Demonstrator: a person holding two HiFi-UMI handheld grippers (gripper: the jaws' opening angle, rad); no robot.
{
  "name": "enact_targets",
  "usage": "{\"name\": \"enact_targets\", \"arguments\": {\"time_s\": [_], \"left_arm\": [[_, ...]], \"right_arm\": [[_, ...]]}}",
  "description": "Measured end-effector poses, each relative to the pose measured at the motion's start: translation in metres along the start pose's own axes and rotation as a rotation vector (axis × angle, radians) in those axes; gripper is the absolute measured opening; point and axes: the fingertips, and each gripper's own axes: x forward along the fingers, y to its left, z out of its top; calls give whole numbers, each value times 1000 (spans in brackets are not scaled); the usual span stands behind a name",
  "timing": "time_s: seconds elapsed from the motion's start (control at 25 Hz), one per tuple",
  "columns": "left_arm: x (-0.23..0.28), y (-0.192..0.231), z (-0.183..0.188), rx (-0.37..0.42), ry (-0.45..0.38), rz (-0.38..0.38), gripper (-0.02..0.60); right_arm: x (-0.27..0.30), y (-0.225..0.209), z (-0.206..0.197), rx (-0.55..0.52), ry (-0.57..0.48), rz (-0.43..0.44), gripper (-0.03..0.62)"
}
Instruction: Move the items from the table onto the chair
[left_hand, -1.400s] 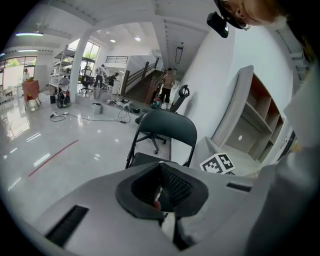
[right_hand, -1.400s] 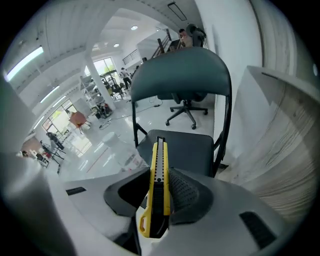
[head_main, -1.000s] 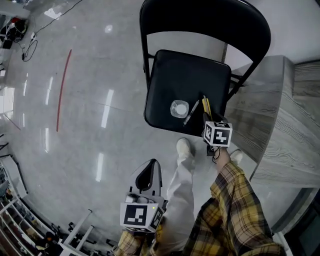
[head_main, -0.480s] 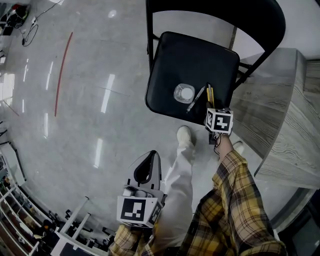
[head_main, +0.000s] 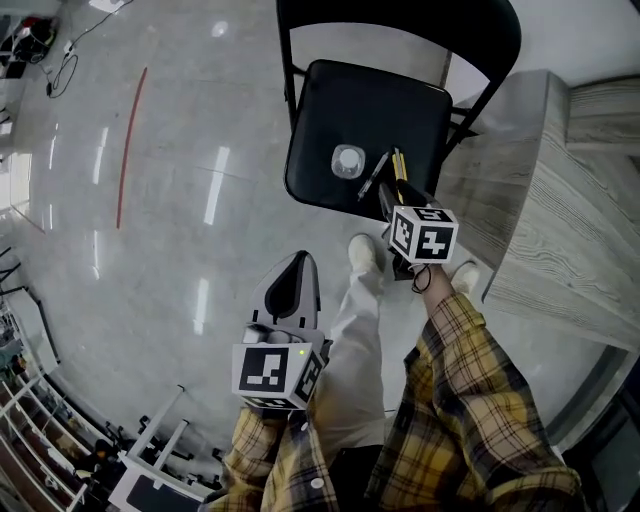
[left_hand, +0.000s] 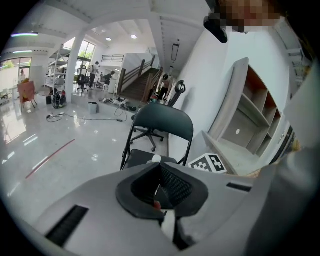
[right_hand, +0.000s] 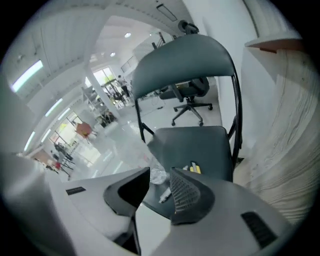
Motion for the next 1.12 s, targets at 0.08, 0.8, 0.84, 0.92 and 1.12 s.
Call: {"name": "enact_targets", "arguments": {"time_s": [0.08, 0.8, 0.84, 0.92, 1.12], "left_arm": [[-6, -14, 17, 19, -27, -13, 5], [-46, -332, 125, 219, -234, -269, 5], [-47, -358, 123, 220, -241, -288, 5], [-49, -410, 118, 228, -250, -322, 5], [-46, -528, 101, 229, -250, -413, 5]], "right_arm": [[-33, 30, 22, 14, -59, 75, 130], [-459, -16, 134, -33, -560, 350, 129], [-483, -33, 135, -43, -586, 332, 129], [-527, -70, 135, -55, -632, 297, 129], [-608, -161, 126, -68, -697, 198, 126]]}}
